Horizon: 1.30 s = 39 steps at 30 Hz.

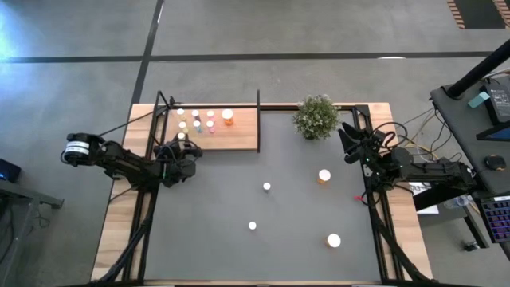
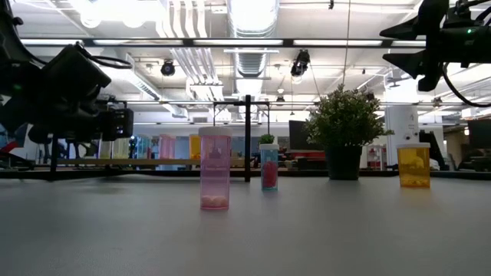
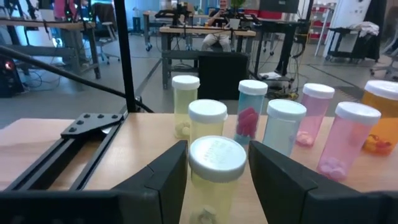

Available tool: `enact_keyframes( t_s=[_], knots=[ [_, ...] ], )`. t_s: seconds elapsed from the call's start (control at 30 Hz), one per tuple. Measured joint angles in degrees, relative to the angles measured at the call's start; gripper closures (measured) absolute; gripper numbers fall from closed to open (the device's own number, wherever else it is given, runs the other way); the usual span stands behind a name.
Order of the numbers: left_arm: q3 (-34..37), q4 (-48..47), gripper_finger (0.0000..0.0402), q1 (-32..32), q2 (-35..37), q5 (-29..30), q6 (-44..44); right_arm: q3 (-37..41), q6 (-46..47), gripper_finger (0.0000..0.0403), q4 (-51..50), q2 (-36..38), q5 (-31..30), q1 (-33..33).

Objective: Pick and place medicine bottles onto shelf by color
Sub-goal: Put the yellow pill bottle on the shelf aligned with the other yellow pill bottles, then put the blue pill bottle on the shelf aligned with the other blue pill bottles

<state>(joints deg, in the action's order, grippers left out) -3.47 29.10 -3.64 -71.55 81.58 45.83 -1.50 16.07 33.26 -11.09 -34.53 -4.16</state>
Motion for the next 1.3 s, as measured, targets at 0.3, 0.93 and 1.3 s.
enact_keyframes(
  t_s=[0.3, 0.93, 1.3],
  knots=[
    [-0.47, 0.04, 0.0238, 0.00, 0.35, 1.73, -0.20, 0.00, -0.02, 0.0142, 0.00, 0.00, 0.00, 0.02],
    [-1.08, 0.52, 0.0200, 0.02, 5.13, 2.74, -6.37, 0.00, -0.01, 0.0142, -0.01, 0.02, -0.01, 0.01],
    [-4.06, 0.46, 0.0200, 0.01, 15.17, 2.89, -19.66, 0.00, -0.01, 0.0142, -0.02, 0.01, -0.01, 0.01]
  ],
)
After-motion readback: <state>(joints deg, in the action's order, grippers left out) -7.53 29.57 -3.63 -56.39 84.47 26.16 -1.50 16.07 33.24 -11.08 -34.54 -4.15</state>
